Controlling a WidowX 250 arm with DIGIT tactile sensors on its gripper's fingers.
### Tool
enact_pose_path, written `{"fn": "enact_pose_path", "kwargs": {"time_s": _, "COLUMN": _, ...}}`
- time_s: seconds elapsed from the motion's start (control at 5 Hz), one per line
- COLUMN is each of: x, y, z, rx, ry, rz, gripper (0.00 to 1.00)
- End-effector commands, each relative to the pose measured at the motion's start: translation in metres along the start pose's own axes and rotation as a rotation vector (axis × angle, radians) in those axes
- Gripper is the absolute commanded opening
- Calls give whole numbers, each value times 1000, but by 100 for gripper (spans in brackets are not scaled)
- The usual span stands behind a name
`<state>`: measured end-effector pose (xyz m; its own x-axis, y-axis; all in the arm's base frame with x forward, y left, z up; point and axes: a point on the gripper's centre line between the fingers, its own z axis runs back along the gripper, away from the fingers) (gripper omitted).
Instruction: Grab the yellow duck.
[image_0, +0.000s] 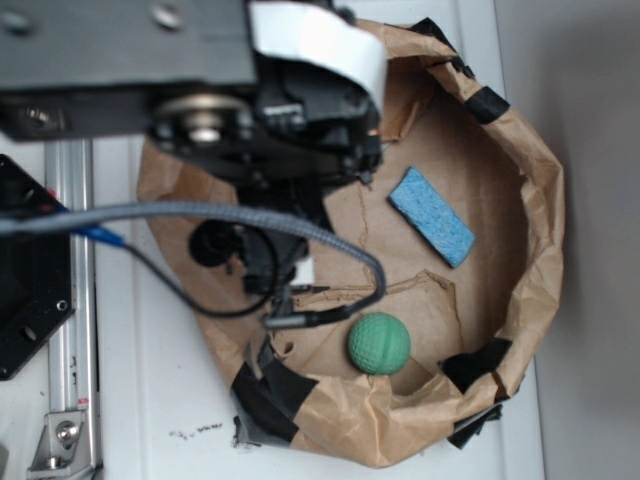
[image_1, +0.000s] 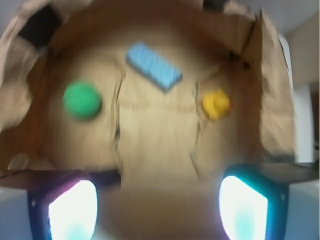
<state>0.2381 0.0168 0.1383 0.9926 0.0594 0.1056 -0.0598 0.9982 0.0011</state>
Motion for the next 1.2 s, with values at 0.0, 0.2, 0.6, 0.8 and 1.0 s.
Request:
{"fn": "enact_pose_path", "kwargs": {"time_s": 0.0, "x": 17, "y": -7, "z": -13, "rx": 155, "ry": -150, "rz": 489, "gripper": 100}}
{"fn": "enact_pose_path", "kwargs": {"time_s": 0.2, "x": 17, "y": -7, "z": -13, "rx": 155, "ry": -150, "rz": 489, "gripper": 100}}
{"fn": "enact_pose_path", "kwargs": {"time_s": 0.6, "x": 12, "y": 19, "z": -45, "rx": 95, "ry": -241, "rz": 616, "gripper": 100}}
{"fn": "enact_pose_path", "kwargs": {"time_s": 0.8, "x": 17, "y": 38, "z": -77, "rx": 102, "ry": -353, "rz": 735, "gripper": 100}}
{"fn": "enact_pose_path", "kwargs": {"time_s": 1.0, "x": 21, "y": 50, "z": -83, "rx": 80, "ry": -327, "rz": 706, "gripper": 100}}
